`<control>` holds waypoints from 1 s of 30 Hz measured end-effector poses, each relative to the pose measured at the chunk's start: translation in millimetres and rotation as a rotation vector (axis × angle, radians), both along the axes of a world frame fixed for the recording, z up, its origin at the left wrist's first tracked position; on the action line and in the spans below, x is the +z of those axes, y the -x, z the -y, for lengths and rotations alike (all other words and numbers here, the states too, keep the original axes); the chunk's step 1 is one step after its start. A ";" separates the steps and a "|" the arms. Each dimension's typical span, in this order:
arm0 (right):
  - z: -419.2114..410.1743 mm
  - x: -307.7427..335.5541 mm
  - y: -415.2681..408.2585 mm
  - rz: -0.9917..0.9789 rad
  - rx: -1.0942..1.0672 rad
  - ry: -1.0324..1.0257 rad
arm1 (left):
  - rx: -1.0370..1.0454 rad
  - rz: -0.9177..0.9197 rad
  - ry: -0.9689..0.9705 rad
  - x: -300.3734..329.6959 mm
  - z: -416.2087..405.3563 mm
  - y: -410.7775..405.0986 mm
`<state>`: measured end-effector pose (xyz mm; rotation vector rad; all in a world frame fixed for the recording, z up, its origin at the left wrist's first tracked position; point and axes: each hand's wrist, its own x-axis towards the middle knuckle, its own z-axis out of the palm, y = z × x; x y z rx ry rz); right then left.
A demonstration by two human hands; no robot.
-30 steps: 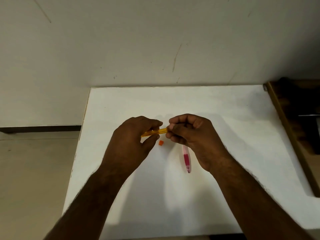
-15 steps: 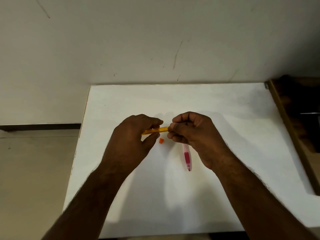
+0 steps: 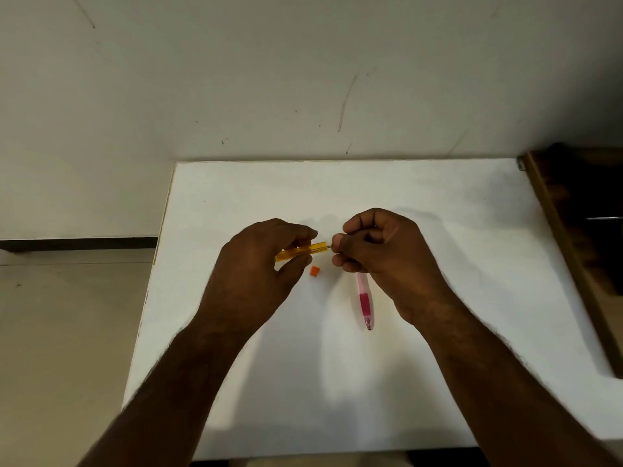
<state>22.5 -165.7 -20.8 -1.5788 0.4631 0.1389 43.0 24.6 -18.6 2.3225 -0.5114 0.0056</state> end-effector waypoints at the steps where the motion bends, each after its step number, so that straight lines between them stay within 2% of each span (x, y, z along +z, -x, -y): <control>1: 0.7 -0.4 -0.2 0.015 -0.006 0.015 | 0.010 -0.010 0.011 -0.4 0.0 -0.1; 11: 14.6 0.0 -1.6 0.262 -0.092 0.275 | 0.099 -0.133 0.101 -11.3 2.0 -1.6; 16: 26.1 3.9 -4.0 0.327 -0.197 0.293 | 0.143 -0.208 0.174 -17.7 4.7 -2.4; 23: 23.9 1.6 -3.6 0.279 -0.239 0.158 | 0.165 -0.211 -0.059 -23.9 11.6 -1.5; 30: 21.7 -1.5 -2.0 0.260 -0.209 0.176 | 0.166 -0.342 -0.091 -25.8 22.4 -6.6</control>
